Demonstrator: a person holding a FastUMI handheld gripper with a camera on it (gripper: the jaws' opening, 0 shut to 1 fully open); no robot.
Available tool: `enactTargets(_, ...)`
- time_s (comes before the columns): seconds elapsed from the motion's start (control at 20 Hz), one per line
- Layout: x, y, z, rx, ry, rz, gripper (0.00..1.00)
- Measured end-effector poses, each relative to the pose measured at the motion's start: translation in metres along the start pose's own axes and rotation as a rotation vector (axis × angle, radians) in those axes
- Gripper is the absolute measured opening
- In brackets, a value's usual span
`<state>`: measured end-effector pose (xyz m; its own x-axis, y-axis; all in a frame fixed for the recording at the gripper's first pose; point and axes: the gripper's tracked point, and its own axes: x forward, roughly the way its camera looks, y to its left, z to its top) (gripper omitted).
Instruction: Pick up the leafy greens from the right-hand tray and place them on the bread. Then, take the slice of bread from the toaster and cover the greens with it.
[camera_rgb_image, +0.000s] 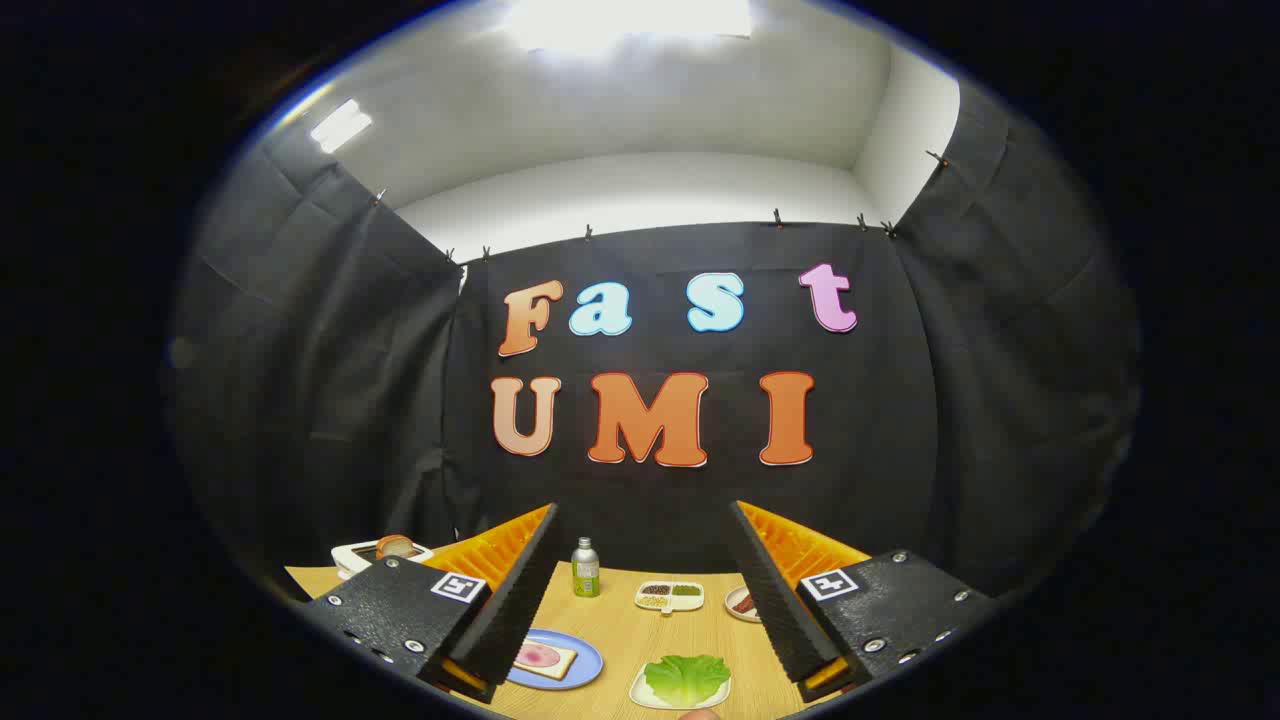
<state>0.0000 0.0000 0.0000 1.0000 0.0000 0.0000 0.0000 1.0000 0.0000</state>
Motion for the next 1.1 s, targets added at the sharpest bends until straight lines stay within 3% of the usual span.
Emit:
enactTargets(0.6, -0.003, 0.009, 0.018, -0.001, -0.006, 0.022, 0.98)
enactTargets(1.1, 0.013, 0.002, 0.001, -0.001, 0.031, 0.019, 0.99)
